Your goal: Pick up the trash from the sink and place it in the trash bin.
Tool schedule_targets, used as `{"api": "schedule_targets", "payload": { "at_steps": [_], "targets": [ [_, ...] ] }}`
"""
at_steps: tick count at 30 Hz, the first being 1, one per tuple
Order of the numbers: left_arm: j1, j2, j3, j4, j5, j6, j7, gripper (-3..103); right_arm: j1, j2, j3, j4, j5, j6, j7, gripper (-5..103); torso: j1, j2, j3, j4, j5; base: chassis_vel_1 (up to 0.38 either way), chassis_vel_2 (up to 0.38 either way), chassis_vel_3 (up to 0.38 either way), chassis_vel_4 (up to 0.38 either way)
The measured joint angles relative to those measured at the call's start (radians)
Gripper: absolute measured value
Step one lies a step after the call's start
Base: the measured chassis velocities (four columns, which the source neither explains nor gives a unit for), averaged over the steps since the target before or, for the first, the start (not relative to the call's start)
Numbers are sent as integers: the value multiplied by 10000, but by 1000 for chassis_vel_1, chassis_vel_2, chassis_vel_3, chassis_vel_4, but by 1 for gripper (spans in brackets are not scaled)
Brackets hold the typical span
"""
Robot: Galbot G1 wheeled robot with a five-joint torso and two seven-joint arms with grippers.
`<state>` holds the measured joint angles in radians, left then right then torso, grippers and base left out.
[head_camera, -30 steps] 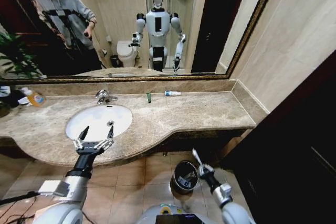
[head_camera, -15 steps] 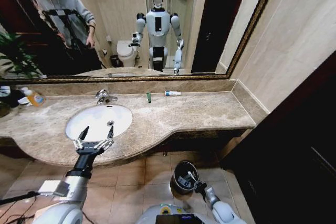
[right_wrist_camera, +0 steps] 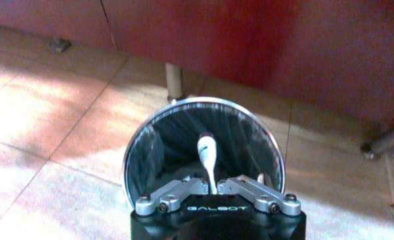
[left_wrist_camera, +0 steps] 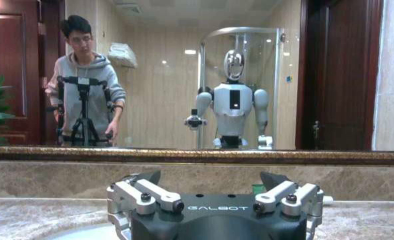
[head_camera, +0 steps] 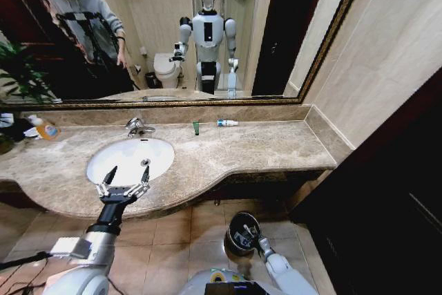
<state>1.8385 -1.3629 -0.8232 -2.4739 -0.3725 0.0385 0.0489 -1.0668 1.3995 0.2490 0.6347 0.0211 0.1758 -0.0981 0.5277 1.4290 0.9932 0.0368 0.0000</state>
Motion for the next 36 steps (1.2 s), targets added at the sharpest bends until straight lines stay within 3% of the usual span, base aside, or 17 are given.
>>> {"api": "schedule_targets", "payload": {
  "at_steps": [5,12,14,19,21,24,28,29,31,36],
  "targets": [
    [0,0,0,0,0,0,0,100,114,-38,30,-548,-154,77,-396,0,-1,0,0,-1,-2,0,0,0,0],
    [1,0,0,0,0,0,0,100,139,-31,34,-631,-194,185,-424,32,-1,0,-1,-1,-2,0,0,0,0],
    [0,0,0,0,0,0,0,100,155,-12,29,-668,-208,234,-391,32,-1,0,-1,-1,-2,0,0,0,0],
    [0,0,0,0,0,0,0,100,374,146,34,-1303,-213,636,35,54,-2,0,-1,0,0,0,0,0,0],
    [0,0,0,0,0,0,0,100,382,159,17,-1314,-67,616,155,59,-2,0,-1,0,0,0,0,0,0],
    [0,0,0,0,0,0,0,100,284,119,-20,-987,255,501,619,76,-2,0,-1,0,-1,0,0,0,0],
    [0,0,0,0,0,0,0,100,108,58,-24,-862,-12,1100,1092,86,-1,0,-1,0,1,0,0,0,0],
    [0,0,0,0,0,0,0,100,108,58,-24,-862,-12,1100,1092,86,-1,0,-1,0,1,0,0,0,0],
    [0,0,0,0,0,0,0,100,-253,-151,81,-120,-607,1011,1232,96,-2,1,-2,0,0,0,0,0,0],
    [0,0,0,0,0,0,0,100,-819,-505,145,864,-548,1351,1647,100,-2,0,-1,1,8,0,0,0,0]
  ]
}}
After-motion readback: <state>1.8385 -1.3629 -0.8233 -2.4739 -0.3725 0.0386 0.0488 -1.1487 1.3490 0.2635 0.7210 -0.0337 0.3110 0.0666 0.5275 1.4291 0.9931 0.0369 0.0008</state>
